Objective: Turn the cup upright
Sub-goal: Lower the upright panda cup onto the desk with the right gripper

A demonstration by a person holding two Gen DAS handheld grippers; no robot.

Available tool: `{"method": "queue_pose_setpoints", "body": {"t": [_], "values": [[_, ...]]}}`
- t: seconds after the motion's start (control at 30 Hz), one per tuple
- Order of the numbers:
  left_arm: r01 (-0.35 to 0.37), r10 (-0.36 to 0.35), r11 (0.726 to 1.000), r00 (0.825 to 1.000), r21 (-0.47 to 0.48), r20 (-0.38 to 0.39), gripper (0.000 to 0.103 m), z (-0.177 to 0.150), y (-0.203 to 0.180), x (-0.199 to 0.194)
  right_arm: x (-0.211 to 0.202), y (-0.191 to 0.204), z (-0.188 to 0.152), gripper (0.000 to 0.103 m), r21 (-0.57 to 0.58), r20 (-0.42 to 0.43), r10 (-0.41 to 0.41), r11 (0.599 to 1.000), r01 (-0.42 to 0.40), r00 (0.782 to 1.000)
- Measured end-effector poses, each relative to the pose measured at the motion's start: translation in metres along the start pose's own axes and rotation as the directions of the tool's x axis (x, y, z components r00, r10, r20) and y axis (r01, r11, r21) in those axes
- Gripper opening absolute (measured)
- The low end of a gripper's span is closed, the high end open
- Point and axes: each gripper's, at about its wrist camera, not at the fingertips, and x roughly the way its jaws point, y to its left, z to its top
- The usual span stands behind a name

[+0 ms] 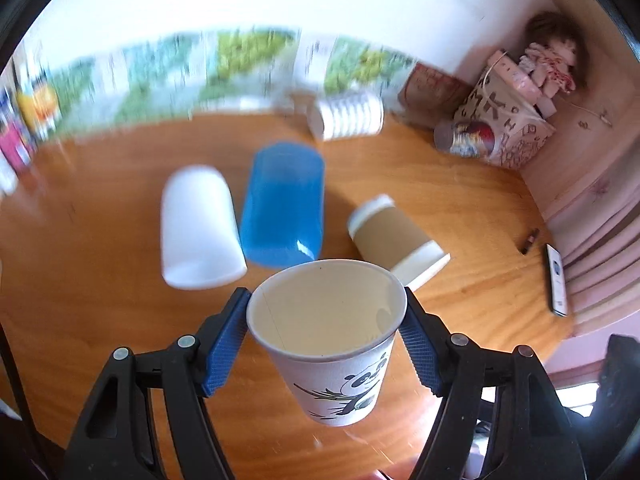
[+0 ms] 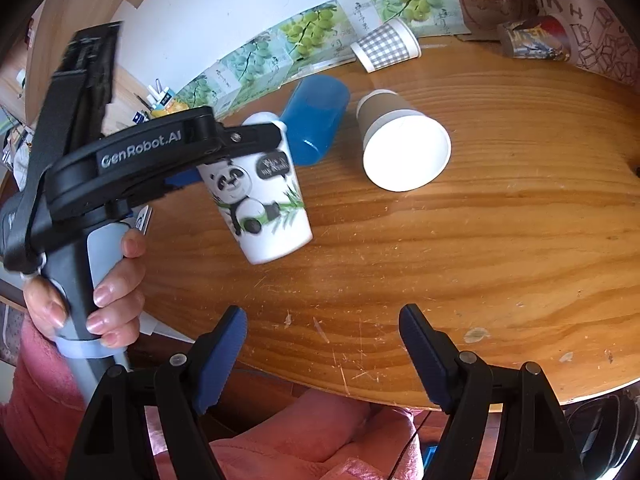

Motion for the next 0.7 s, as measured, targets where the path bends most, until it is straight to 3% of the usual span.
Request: {"method": "queue_pose_setpoints", "body": {"t": [0.1, 0.2, 0.3, 0.43, 0.7], "values": [[-0.037, 0.032, 0.999, 0.992, 0.037, 0.120, 0.076, -0.005, -0.001, -0.007, 0.000, -0.005, -0.004, 0.079, 0.018, 0.000, -0.006, 1.000, 0.006, 1.000], [-0.048, 0.037, 0.998, 0.969, 0.041, 0.245, 0.076, -0.013, 0.000, -0.012, -0.001, -0.012, -0.006, 0.079, 0.036, -0.006, -0.014, 0.999, 0.014, 1.000], [-0.099, 0.069, 0.992, 0.945, 0.080, 0.319, 0.076, -0.022, -0.004, -0.011, -0.004, -0.017, -0.009, 0.079, 0.038, 0.006, -0.033, 0.999, 0.033, 0.999], [-0.160, 0.109, 0.980, 0.927, 0.115, 0.359, 0.076, -0.035, -0.010, -0.004, -0.008, -0.021, -0.012, 0.079, 0.030, 0.048, -0.033, 0.999, 0.031, 0.998], [-0.164, 0.117, 0.981, 0.928, 0.107, 0.354, 0.076, -0.053, -0.014, 0.012, -0.016, -0.022, -0.015, 0.079, 0.023, 0.109, -0.022, 1.000, 0.019, 0.994]]}}
